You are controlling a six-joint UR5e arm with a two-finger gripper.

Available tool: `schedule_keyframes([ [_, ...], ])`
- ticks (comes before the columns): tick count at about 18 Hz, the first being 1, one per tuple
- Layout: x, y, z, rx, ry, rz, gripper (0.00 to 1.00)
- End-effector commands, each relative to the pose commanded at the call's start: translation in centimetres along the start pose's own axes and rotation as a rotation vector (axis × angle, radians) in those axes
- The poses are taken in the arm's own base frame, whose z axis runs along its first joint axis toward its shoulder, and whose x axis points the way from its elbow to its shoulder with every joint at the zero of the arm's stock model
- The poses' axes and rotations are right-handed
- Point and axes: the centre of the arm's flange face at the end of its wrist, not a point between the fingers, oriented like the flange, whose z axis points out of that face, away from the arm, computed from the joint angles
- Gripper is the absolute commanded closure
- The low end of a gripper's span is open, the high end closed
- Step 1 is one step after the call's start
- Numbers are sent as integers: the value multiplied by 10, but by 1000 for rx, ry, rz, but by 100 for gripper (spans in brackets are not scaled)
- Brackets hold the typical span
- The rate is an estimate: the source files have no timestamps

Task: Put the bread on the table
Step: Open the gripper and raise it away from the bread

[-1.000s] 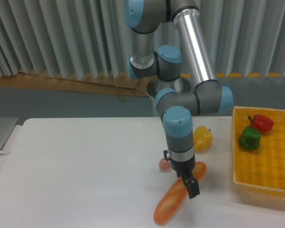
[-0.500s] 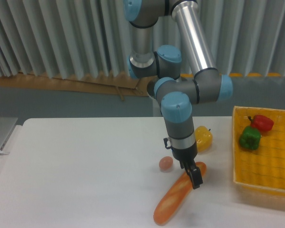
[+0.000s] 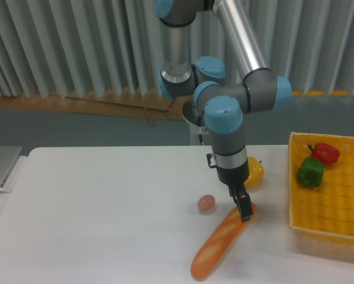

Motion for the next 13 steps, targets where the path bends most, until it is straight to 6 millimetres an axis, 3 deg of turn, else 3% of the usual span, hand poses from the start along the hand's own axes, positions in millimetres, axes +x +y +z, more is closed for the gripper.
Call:
schedule_keyframes([
  [2,8,7,-30,0,21,1,0],
  [5,15,6,-45,8,90,38,0],
  [7,31,3,-71,17,101,48,0],
  [13,65,-20,-94,93,191,82,0],
])
